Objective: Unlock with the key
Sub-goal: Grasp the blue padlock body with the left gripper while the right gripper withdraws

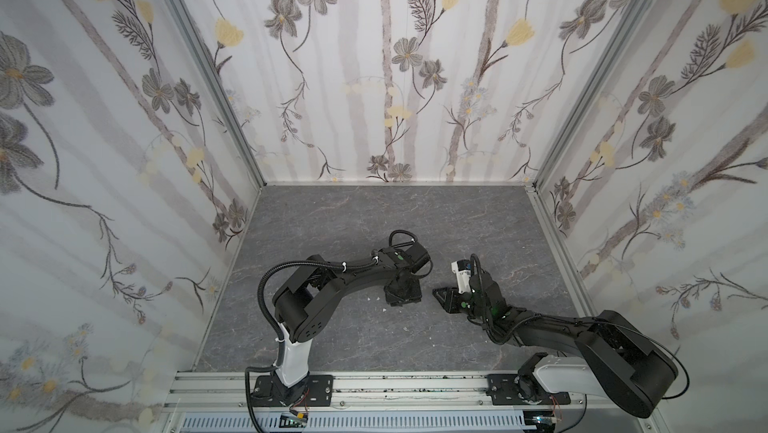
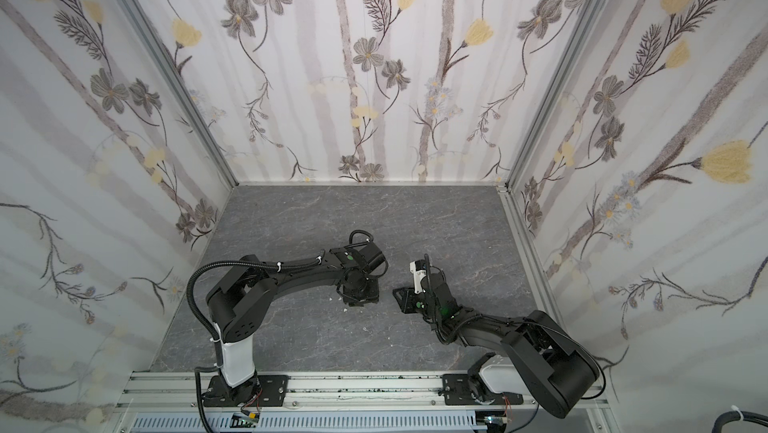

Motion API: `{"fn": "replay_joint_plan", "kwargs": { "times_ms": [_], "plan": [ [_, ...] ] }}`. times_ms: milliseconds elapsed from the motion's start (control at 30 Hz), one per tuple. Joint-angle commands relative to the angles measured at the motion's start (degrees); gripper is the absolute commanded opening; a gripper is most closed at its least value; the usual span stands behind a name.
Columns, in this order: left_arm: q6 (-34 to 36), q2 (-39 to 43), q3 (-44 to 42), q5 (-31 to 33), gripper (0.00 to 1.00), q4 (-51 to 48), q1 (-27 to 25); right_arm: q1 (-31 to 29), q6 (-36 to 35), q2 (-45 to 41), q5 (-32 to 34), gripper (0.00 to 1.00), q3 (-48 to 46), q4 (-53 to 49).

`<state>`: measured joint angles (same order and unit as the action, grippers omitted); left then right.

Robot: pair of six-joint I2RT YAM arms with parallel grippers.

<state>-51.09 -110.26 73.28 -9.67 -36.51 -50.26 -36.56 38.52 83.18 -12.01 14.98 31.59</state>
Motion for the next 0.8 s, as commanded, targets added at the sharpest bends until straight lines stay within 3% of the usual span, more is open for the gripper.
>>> {"fn": "replay_joint_plan", "kwargs": {
  "times_ms": [0,267,767],
  "plan": [
    [-1.20,-0.48,1.14,8.76,0.54,-4.80,0.77,0.00,0.06,-0.55,0.68,0.29,-0.30,2.27],
    [-0.96,-2.49,4.32,12.03,0.61,-5.94,2.34,0.00,0.41,-0.21,0.41,0.29,-0.22,3.10],
    [-3.23,-5.15,8.74,10.29,0.71,0.02,4.67,0.04,0.65,0.73,0.73,0.28,-0.83,3.50]
  ]
}}
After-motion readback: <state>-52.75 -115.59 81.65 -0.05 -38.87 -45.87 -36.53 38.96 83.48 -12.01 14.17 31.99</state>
